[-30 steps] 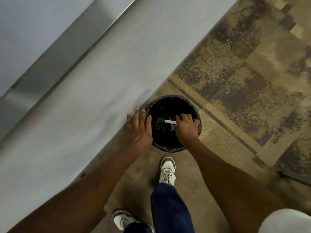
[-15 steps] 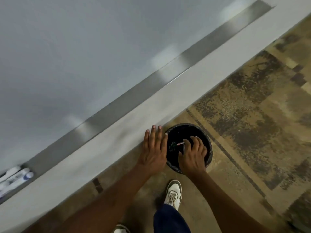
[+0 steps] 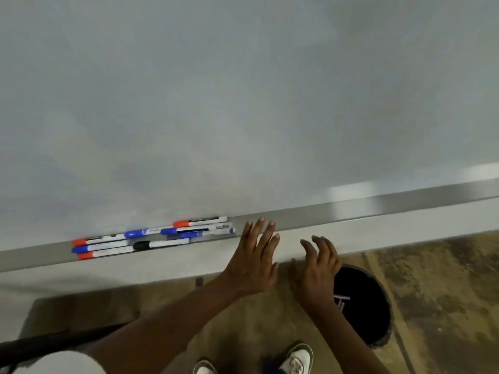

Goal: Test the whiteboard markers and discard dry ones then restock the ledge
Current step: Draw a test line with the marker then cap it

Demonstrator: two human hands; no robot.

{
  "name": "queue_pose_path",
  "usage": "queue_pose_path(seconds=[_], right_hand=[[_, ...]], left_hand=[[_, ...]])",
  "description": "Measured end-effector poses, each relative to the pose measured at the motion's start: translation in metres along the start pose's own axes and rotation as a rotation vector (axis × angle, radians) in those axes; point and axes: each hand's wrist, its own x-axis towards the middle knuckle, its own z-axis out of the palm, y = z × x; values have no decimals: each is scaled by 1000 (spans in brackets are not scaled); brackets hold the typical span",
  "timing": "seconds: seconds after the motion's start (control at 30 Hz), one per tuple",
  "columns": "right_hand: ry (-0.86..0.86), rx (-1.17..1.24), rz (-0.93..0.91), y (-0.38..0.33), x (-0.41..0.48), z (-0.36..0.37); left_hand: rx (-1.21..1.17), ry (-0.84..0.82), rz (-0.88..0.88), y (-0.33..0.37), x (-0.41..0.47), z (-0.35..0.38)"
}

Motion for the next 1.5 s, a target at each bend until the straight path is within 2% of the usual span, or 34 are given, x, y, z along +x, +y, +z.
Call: queue_pose_path(seconds=[0.2,0.33,0.53,0.67,0.8,0.97,1.13,1.37,1.5], right_hand=[[-81,-38,-248,-108,23,24],[-145,-92,-389,-171,24,47],[-196,-158,-456,-241,27,84],[-252,-312,-356,-264,31,102],[-323,-470,-347,-263,30,114],[-275,-561,-411,-265,36,118],[-229,-579,-555,-261,39,116],[-75,-310,-624,-296,28,81],[-14,-200,-731,-331,30,41]], left_hand=[[72,30,-198,-94,-72,-62],[168,-10,-335,-152,-126,-85],[159,7,-463,-219,-200,-100],[152,-18,-489,-249,-236,-102],[153,-20,-485,-263,-249,-105],[139,50,-402,-263,-242,-109],[122,84,-352,-258,-225,-116],[27,124,-325,-229,-188,-148],[188,119,-154,-219,-157,-180]])
